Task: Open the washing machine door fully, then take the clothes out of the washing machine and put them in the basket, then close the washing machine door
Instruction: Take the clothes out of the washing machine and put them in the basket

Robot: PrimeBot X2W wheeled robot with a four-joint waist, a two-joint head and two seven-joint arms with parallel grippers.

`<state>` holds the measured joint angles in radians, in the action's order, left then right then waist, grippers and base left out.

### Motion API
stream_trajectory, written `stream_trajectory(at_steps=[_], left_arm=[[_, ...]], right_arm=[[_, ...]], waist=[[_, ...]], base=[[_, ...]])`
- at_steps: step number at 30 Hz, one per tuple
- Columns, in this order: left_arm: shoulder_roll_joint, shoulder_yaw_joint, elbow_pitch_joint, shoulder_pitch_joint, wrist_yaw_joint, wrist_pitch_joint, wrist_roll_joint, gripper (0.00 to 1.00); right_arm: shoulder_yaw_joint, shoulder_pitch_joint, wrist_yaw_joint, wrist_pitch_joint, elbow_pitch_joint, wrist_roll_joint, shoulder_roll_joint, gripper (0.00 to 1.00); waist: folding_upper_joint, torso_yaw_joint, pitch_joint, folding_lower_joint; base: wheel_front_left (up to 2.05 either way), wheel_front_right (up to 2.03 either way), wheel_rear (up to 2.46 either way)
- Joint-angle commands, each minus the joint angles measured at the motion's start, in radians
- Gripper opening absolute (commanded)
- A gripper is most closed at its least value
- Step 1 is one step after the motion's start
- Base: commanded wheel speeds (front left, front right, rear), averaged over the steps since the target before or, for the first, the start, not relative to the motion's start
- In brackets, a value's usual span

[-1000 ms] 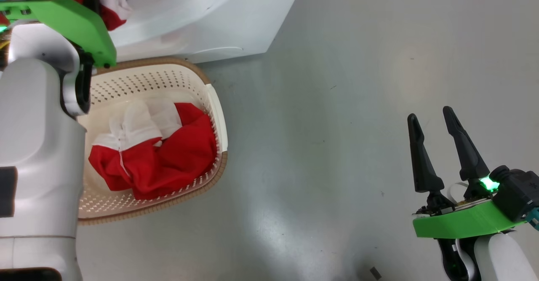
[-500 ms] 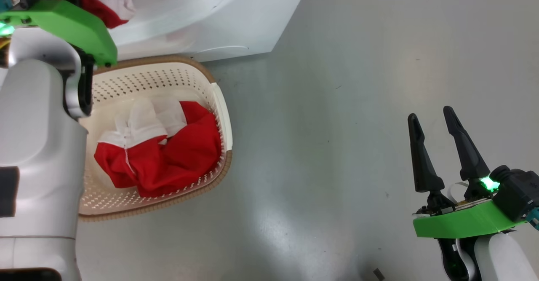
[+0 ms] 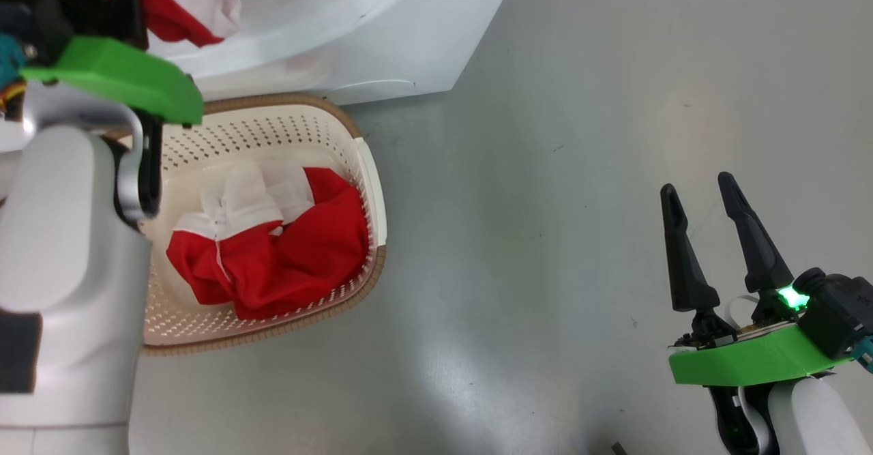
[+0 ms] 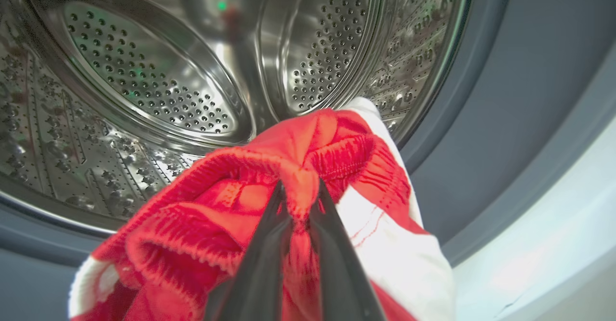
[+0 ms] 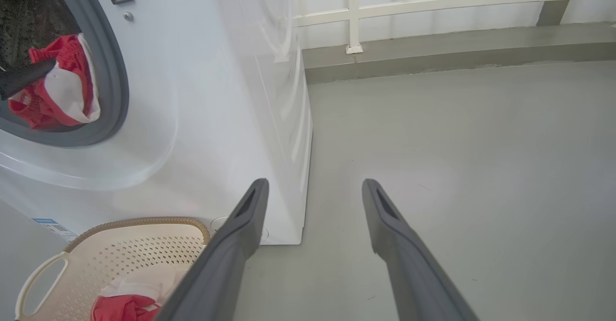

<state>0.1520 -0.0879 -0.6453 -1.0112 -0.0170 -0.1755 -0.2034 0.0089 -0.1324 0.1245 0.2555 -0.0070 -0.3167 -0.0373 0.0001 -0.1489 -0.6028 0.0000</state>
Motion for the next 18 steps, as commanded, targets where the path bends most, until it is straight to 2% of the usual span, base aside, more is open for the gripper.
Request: stream_trajectory(at_steps=[1,7,18], left_arm=[[0.051,0.013,0.074,0.05,0.003,-0.019,0.003,0.0],[0.058,0.005,0.206,0.142,-0.013,-0.036,0.013,0.0],[0.062,-0.002,0.599,0.395,-0.083,-0.015,0.033,0.0]], right_arm=[[0.018,-0.002,0.006,0.006,-0.02,-0.001,-0.013,1.0],[0.013,0.001,0.006,0.006,-0.022,0.0,-0.013,1.0],[0.003,0.001,0.006,0.006,-0.029,0.003,-0.013,1.0]], waist=[[-0.0001,0.0,0.004,0.0],[-0.0001,0.005,0.007,0.0],[-0.0001,0.027,0.009,0.0]], base=[[0.0,0.0,0.0],[0.0,0.0,0.0],[0.0,0.0,0.0]])
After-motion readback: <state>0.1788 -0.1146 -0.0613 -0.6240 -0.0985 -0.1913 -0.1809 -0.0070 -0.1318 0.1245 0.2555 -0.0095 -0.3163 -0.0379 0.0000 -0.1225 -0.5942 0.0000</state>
